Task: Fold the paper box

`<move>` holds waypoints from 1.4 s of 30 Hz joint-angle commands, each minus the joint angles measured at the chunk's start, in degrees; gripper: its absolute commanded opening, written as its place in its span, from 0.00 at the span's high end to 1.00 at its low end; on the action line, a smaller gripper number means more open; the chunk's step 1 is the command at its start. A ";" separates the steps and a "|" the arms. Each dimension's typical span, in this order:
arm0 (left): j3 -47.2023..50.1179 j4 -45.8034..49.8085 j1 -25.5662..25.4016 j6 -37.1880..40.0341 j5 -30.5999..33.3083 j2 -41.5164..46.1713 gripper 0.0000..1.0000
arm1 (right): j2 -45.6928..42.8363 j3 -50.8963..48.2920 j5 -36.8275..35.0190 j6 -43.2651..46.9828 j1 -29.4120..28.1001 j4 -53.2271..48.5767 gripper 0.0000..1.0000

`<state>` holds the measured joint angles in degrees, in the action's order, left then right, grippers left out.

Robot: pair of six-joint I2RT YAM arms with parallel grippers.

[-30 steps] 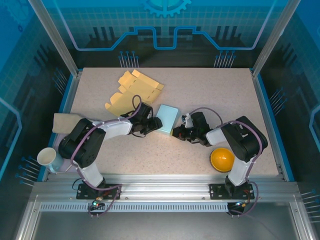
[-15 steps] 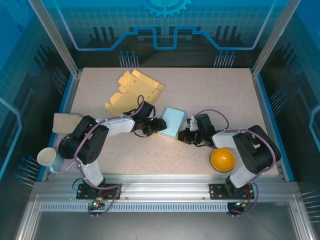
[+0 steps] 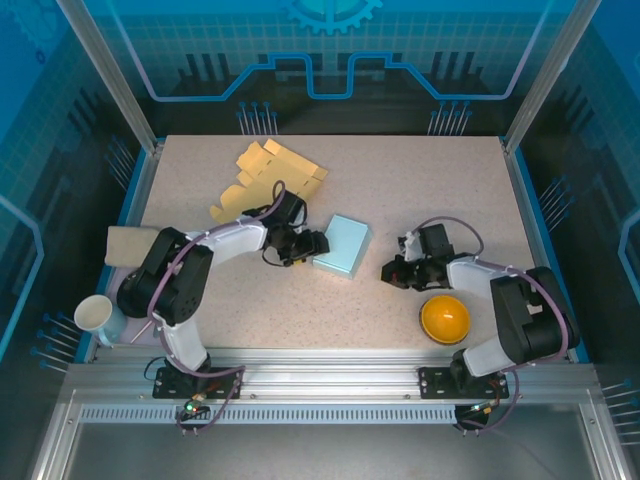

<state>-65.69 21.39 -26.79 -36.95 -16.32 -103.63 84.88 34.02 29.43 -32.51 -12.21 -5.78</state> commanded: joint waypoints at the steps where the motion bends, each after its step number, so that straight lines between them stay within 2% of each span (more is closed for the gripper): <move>1: -6.28 5.05 1.33 4.30 0.50 -0.35 0.30 | -0.31 5.25 1.59 5.58 2.83 -6.06 0.96; 5: -13.30 7.09 2.59 6.55 -0.52 -4.14 0.28 | 3.92 10.13 1.67 5.14 4.98 -4.53 0.97; 11: -25.99 9.14 2.98 9.65 -3.42 -15.63 0.29 | 14.25 18.75 2.66 4.03 5.42 -1.40 0.98; 18: -35.47 11.52 2.97 10.47 -4.48 -24.01 0.29 | 22.60 24.17 2.95 3.57 5.59 -0.17 0.98; 28: -35.97 10.14 2.86 9.46 -7.12 -26.44 0.30 | 29.10 27.32 4.83 2.39 5.45 0.60 0.98; 36: -34.89 8.47 2.17 7.92 -9.34 -26.77 0.31 | 30.52 29.06 6.12 1.50 3.65 -0.18 0.98; 42: -35.55 6.84 -0.21 5.85 -11.36 -27.75 0.32 | 30.87 30.05 7.79 -0.85 1.19 1.55 0.98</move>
<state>-100.79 29.69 -24.62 -29.04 -23.79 -129.95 114.39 62.43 34.28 -31.68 -8.62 -5.50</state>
